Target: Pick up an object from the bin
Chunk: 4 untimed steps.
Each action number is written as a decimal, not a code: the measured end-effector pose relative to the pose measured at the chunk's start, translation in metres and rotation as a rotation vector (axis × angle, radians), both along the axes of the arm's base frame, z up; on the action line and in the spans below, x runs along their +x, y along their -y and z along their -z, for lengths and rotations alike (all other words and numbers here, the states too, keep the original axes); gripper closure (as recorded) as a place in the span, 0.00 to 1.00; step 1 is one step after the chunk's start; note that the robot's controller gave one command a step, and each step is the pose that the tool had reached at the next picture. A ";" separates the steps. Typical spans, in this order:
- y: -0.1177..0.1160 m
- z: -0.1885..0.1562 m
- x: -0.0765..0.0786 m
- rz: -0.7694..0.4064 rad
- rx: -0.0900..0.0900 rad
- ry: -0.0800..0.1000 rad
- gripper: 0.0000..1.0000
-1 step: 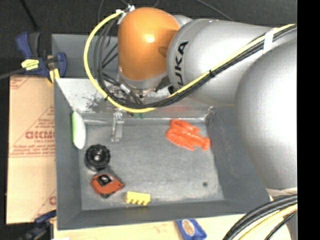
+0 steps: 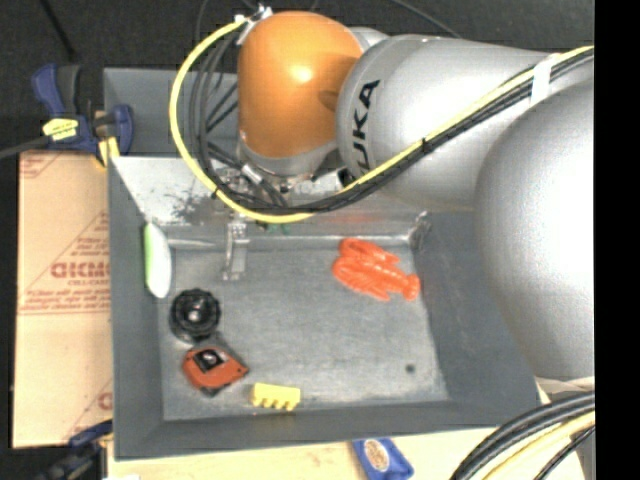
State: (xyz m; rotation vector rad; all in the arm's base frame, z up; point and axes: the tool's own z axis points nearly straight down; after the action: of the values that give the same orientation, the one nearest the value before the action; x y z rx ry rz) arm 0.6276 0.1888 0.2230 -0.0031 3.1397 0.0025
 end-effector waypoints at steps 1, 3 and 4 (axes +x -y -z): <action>-0.013 0.039 0.006 -0.065 -0.001 0.007 0.00; -0.030 0.081 -0.024 0.233 0.000 0.000 0.00; -0.038 0.128 -0.011 -0.060 0.000 0.005 0.00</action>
Offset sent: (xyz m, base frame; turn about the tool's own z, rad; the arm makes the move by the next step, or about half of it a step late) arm -0.0202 0.0463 -0.0800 0.2496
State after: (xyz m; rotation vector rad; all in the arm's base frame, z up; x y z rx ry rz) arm 0.6168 0.2267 0.0946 -0.0976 3.1329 0.0023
